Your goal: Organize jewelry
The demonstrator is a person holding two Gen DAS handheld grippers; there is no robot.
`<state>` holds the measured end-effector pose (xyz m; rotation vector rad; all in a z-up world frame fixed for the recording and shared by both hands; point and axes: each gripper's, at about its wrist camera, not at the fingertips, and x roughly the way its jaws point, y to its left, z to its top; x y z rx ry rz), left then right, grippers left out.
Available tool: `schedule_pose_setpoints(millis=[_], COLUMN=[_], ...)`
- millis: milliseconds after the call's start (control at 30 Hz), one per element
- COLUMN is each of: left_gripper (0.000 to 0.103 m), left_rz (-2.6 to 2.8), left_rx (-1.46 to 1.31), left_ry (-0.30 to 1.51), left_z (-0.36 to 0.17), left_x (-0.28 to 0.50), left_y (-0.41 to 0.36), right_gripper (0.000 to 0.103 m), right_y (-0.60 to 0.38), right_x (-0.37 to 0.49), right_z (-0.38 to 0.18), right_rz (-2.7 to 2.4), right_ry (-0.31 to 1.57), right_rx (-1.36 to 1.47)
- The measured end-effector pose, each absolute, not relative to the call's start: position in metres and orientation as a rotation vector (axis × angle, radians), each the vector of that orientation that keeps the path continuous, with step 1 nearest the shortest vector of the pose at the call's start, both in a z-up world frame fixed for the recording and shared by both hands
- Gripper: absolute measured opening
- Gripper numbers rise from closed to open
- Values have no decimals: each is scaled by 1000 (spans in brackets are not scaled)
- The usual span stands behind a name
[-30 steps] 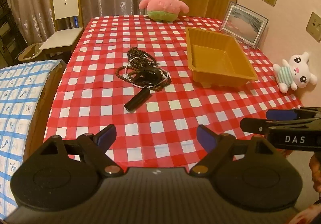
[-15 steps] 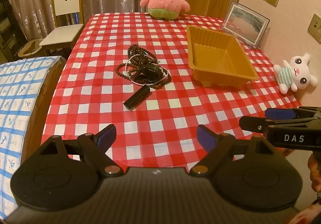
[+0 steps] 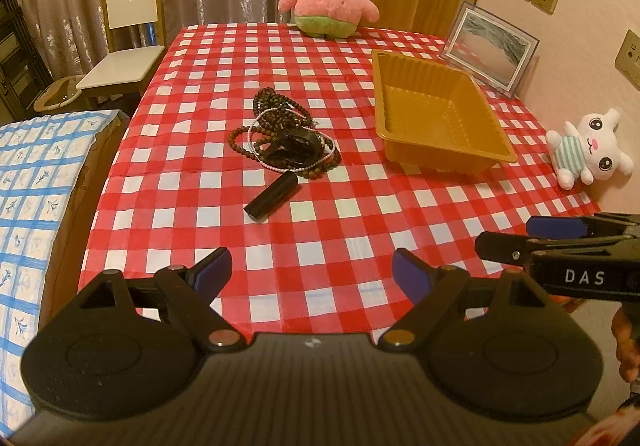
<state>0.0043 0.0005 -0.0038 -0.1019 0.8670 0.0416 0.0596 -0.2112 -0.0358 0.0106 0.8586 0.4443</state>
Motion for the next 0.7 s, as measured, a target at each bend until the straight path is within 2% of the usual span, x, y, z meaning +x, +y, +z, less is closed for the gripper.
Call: schedule_pose_setpoints(millis=[700], left_gripper=[86], left_rz=[42], left_rx=[-105], left_ry=[868], left_z=[-4], left_x=[6], left_y=[1], right_gripper=[71], right_y=[-205], right_x=[65], right_z=[-37], right_rz=[445], right_ry=[860], right_rx=[8])
